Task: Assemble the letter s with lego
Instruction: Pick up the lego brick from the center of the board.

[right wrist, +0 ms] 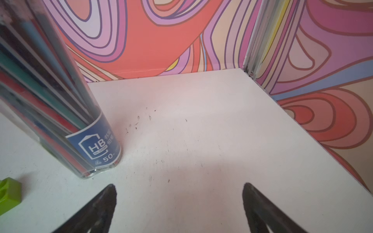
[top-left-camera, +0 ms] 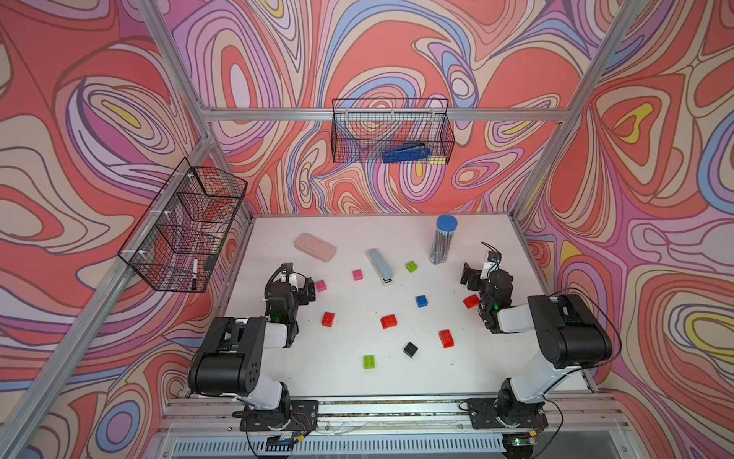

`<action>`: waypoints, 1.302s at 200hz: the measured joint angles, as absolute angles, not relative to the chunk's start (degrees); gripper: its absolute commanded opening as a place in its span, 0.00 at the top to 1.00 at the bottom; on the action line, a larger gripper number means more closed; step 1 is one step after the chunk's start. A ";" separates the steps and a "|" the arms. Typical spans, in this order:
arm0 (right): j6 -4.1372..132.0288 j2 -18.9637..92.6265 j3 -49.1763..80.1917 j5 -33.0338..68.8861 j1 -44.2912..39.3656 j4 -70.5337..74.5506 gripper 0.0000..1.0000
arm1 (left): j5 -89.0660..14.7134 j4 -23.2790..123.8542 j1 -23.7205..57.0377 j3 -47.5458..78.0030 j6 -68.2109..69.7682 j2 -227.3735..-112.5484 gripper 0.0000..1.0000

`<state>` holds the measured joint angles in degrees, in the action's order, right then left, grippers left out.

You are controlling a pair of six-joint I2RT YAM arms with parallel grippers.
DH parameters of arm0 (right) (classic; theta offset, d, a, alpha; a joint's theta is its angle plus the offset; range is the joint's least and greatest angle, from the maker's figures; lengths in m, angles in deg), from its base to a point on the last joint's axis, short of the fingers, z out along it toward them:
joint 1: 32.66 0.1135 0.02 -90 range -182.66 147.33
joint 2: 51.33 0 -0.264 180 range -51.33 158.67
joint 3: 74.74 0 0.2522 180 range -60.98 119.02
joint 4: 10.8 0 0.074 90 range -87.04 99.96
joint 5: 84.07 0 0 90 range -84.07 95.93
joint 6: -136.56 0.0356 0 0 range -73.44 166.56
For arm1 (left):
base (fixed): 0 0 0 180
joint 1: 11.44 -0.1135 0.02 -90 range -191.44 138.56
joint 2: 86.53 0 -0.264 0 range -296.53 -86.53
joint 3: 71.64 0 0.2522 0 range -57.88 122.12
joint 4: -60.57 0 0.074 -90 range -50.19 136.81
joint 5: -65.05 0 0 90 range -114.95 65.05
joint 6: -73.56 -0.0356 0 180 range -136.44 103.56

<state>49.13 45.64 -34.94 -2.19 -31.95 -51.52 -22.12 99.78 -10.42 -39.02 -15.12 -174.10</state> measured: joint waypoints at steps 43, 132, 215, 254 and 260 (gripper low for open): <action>49.13 45.64 -34.94 -2.19 -31.95 -51.52 0.02 | -21.85 99.10 -10.42 -38.67 -14.90 -174.10 0.00; 49.13 45.64 -34.94 -2.19 -31.95 -51.52 0.02 | -21.70 97.50 -10.42 -37.30 -14.90 -174.10 0.00; 48.21 40.30 -33.74 0.01 -31.95 -43.83 0.02 | -18.31 88.48 -9.99 -36.34 -14.51 -166.87 0.00; 48.67 28.39 -27.20 7.51 -31.95 -31.17 0.02 | -9.72 72.28 -5.20 -27.75 -11.21 -154.32 0.00; 49.04 26.71 -26.26 9.13 -31.93 -29.07 0.02 | -8.28 69.24 -3.89 -25.58 -10.27 -153.32 0.00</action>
